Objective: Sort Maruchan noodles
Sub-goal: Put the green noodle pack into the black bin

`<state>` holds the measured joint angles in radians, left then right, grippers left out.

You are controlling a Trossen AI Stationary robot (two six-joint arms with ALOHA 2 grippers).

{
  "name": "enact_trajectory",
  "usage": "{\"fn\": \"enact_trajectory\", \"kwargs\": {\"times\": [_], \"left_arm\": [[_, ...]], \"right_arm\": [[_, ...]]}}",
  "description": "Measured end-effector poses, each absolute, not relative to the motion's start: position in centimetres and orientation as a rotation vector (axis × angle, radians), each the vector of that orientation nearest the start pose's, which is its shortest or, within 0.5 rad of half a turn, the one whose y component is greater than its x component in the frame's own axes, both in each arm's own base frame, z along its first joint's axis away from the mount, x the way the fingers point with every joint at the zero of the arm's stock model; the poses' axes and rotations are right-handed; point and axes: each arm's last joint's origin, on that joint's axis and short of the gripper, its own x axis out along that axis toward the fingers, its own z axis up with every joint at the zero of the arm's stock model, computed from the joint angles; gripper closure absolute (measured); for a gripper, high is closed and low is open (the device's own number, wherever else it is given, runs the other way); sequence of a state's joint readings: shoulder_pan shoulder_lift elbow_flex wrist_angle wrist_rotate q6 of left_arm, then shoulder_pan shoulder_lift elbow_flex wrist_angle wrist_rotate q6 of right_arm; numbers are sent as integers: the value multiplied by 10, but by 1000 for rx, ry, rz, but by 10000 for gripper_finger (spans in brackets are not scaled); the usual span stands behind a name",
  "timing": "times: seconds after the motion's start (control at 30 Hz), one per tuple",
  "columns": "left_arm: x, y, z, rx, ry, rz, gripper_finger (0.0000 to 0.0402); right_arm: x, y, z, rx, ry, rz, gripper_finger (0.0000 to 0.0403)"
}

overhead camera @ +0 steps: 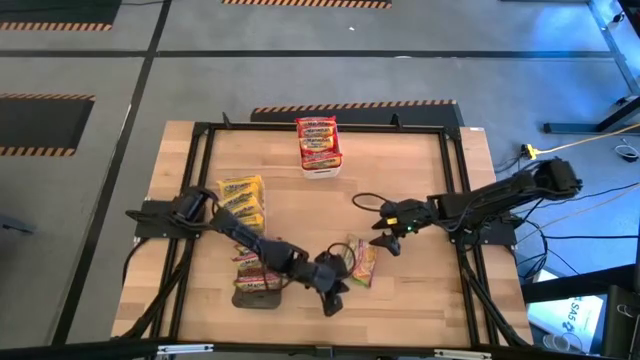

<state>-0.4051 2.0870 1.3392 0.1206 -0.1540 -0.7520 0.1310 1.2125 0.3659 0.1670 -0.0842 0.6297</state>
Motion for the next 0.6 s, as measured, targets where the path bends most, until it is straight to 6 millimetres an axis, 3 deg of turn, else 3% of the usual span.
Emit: {"fn": "enact_trajectory", "kwargs": {"times": [0.23,0.6], "left_arm": [[414,-180,126,-589,703,46,395],[419,-155,115,-545,705,238,395]], "right_arm": [[221,32,124,594,760,0,95],[224,39,111,698,865,167,106]]}}
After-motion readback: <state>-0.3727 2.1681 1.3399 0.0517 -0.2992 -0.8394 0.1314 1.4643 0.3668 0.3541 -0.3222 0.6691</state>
